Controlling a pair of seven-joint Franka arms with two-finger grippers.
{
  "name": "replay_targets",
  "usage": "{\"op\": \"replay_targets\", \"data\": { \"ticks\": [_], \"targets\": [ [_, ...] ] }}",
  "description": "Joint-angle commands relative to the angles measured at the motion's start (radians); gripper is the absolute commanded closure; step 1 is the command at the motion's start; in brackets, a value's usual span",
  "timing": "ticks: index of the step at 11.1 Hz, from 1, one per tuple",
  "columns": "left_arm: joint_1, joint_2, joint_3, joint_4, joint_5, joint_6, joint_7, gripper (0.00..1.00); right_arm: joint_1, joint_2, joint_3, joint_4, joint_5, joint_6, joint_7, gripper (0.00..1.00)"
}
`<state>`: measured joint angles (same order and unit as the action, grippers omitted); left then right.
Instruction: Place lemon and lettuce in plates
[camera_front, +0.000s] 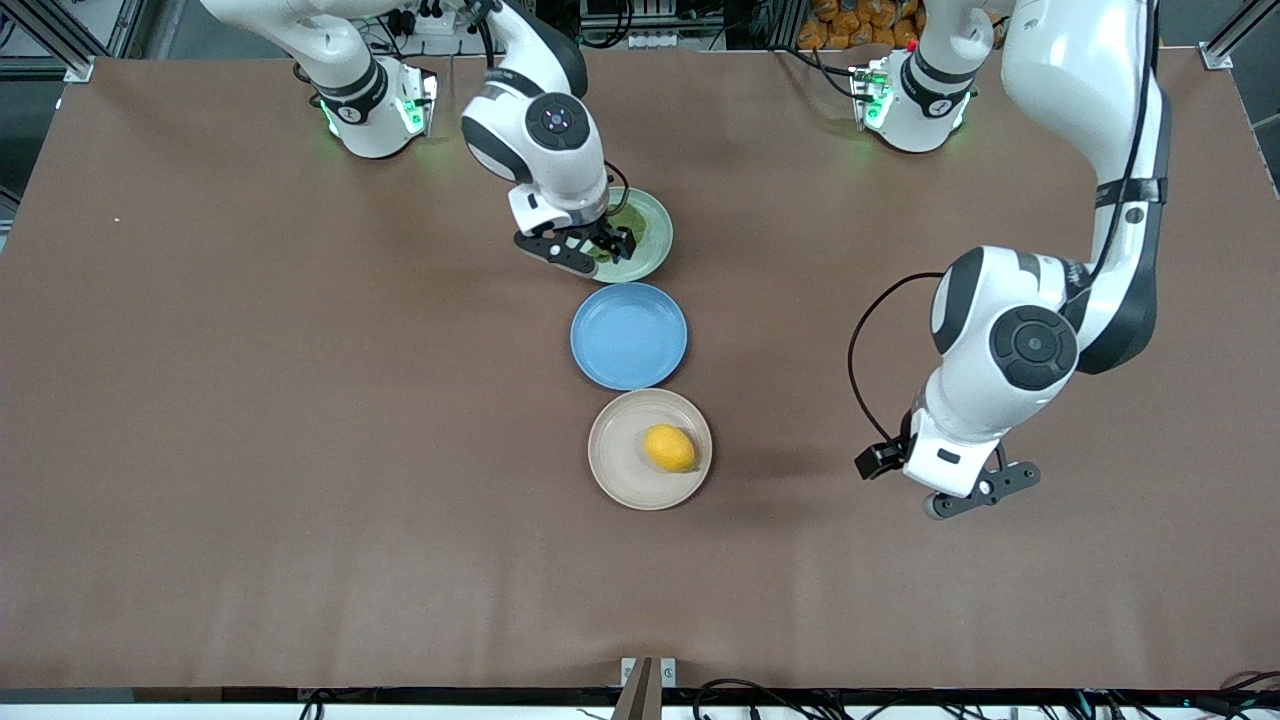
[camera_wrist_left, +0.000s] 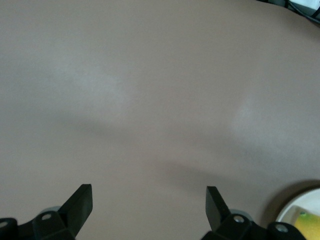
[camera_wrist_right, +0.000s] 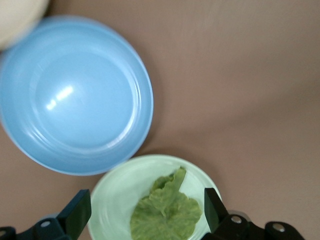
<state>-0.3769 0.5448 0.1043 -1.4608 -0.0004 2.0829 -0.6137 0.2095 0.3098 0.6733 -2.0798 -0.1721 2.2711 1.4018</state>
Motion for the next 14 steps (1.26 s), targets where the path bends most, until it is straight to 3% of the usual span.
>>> {"op": "replay_targets", "data": {
  "ticks": [1,4,6,7,10,14],
  "targets": [
    [0.06,-0.101,-0.017,-0.053,0.016,-0.143,0.07,0.0,-0.055,-0.109,-0.03,0.09,-0.01,-0.141,-0.111,0.0],
    [0.105,-0.328,-0.017,-0.269,0.005,-0.198,0.241,0.0,-0.065,-0.112,-0.128,0.268,-0.009,-0.351,-0.364,0.0],
    [0.115,-0.46,-0.017,-0.399,0.005,-0.198,0.273,0.0,-0.085,-0.139,-0.172,0.31,-0.009,-0.381,-0.517,0.0],
    [0.14,-0.489,-0.023,-0.414,0.005,-0.198,0.273,0.0,-0.105,-0.165,-0.194,0.32,-0.004,-0.381,-0.594,0.0],
    [0.306,-0.536,-0.173,-0.409,-0.016,-0.198,0.275,0.0,-0.108,-0.219,-0.325,0.375,0.086,-0.418,-0.794,0.0],
    [0.299,-0.53,-0.169,-0.273,-0.012,-0.184,0.272,0.0,-0.14,-0.225,-0.466,0.481,0.118,-0.545,-1.05,0.0]
  ]
}}
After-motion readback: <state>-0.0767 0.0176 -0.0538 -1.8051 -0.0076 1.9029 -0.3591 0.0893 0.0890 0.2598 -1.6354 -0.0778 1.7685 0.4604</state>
